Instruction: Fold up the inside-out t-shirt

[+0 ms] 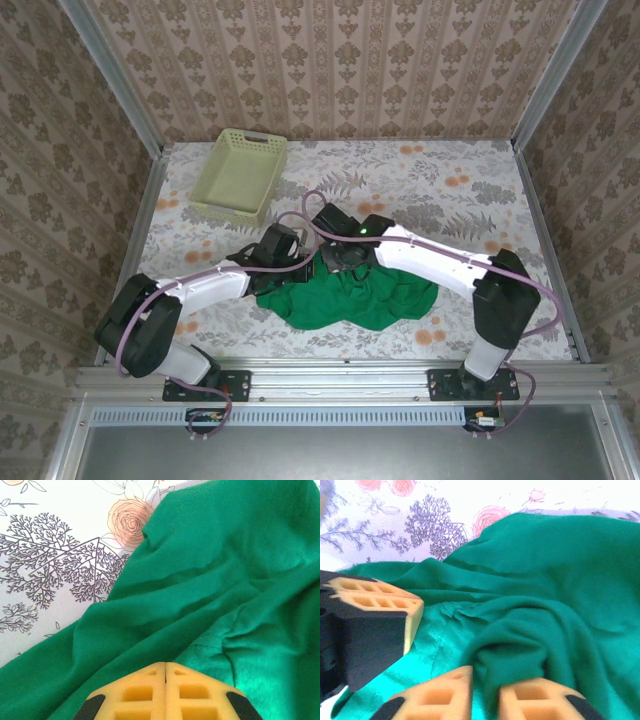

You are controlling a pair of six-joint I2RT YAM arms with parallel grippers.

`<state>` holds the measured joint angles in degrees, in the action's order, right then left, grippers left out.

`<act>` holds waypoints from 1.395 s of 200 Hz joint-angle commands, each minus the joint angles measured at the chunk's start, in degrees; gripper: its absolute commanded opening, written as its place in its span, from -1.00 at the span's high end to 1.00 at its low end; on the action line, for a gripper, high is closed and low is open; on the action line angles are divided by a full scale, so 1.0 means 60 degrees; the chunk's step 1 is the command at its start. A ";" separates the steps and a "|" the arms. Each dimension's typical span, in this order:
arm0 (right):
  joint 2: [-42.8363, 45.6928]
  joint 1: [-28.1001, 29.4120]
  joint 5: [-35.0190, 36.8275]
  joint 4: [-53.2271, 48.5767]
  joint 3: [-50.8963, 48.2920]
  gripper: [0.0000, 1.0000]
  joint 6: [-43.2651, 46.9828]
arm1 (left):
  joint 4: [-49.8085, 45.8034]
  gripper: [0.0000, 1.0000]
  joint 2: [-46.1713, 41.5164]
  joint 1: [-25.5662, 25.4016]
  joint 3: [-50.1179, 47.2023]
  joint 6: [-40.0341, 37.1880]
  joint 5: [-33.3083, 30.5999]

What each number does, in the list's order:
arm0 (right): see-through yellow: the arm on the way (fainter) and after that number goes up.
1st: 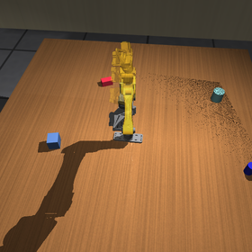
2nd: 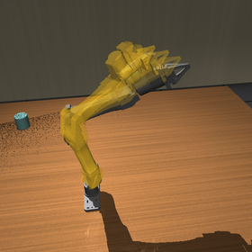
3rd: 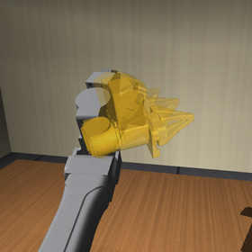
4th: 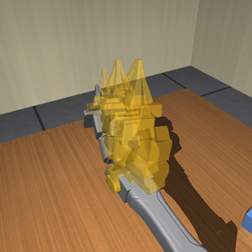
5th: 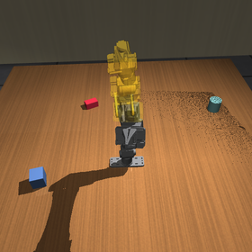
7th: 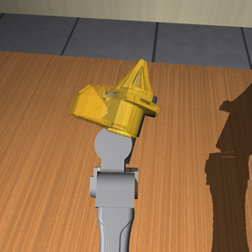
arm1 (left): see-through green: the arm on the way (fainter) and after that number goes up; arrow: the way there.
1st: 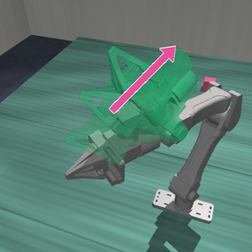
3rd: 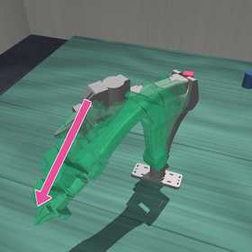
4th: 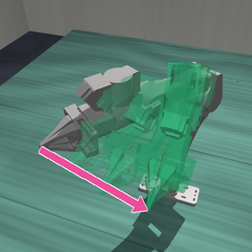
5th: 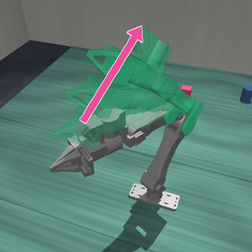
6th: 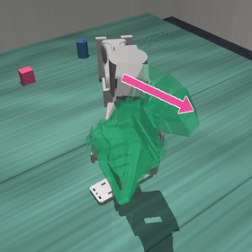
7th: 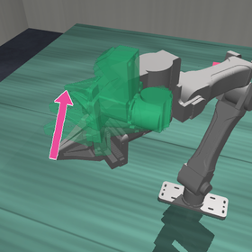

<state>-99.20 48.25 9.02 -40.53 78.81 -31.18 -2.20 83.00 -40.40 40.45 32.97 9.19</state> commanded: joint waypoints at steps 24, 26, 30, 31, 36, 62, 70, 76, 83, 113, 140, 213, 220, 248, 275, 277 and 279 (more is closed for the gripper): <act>0.0383 -0.0074 -0.0698 0.0245 -0.0430 0.37 0.0218 | -0.0036 1.00 -0.0458 0.0135 -0.0250 0.0101 -0.0177; 0.0458 -0.0062 -0.0715 0.0268 -0.0492 0.37 0.0235 | -0.0031 1.00 -0.0459 0.0148 -0.0262 0.0101 -0.0182; 0.0641 -0.0035 -0.0738 0.0317 -0.0652 0.37 0.0236 | -0.0030 1.00 -0.0473 0.0156 -0.0277 0.0102 -0.0184; 0.0691 -0.0032 -0.0740 0.0314 -0.0682 0.38 0.0233 | -0.0030 1.00 -0.0474 0.0156 -0.0279 0.0109 -0.0184; 0.0935 -0.0013 -0.0739 0.0339 -0.0876 0.38 0.0196 | -0.0029 1.00 -0.0477 0.0180 -0.0294 0.0087 -0.0166; 0.1674 -0.0010 -0.0735 0.0288 -0.1730 0.52 -0.0152 | -0.0006 1.00 -0.0489 0.0230 -0.0326 0.0080 -0.0124; 0.1784 -0.0004 -0.0729 0.0342 -0.1964 0.56 -0.0283 | 0.0018 1.00 -0.0503 0.0242 -0.0338 0.0110 -0.0126; 0.1826 -0.0006 -0.0722 0.0388 -0.2142 0.58 -0.0384 | 0.0040 1.00 -0.0515 0.0236 -0.0340 0.0115 -0.0100; 0.1868 -0.0001 -0.0663 0.0439 -0.2279 0.58 -0.0508 | 0.0050 1.00 -0.0519 0.0242 -0.0340 0.0117 -0.0083; 0.1769 -0.0207 -0.0365 0.0603 -0.2492 0.62 -0.1050 | 0.0074 1.00 -0.0535 0.0233 -0.0340 0.0115 -0.0023; 0.1940 -0.0528 -0.0378 0.0969 -0.2798 0.62 -0.1493 | 0.0022 1.00 -0.0533 0.0231 -0.0344 0.0115 0.0046; 0.1435 -0.1043 -0.1298 0.1524 -0.3010 0.50 -0.1631 | 0.0111 1.00 -0.0639 0.0232 -0.0443 0.0203 0.0066; 0.1366 -0.1069 -0.1375 0.1572 -0.3026 0.49 -0.1658 | 0.0117 1.00 -0.0639 0.0231 -0.0442 0.0185 0.0076; 0.1123 -0.1069 -0.1451 0.1599 -0.3012 0.48 -0.1688 | 0.0120 1.00 -0.0680 0.0233 -0.0473 0.0174 0.0078; 0.1020 -0.1093 -0.1415 0.1599 -0.3009 0.51 -0.1689 | 0.0139 1.00 -0.0723 0.0237 -0.0534 0.0203 0.0072; 0.1005 -0.1086 -0.1404 0.1592 -0.3011 0.51 -0.1688 | 0.0144 1.00 -0.0723 0.0243 -0.0531 0.0203 0.0085; 0.1002 -0.1091 -0.1401 0.1594 -0.3012 0.51 -0.1681 | 0.0146 1.00 -0.0723 0.0233 -0.0530 0.0196 0.0074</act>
<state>-92.03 42.13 1.21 -31.35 61.32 -40.62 -2.02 80.05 -39.27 38.33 33.41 9.21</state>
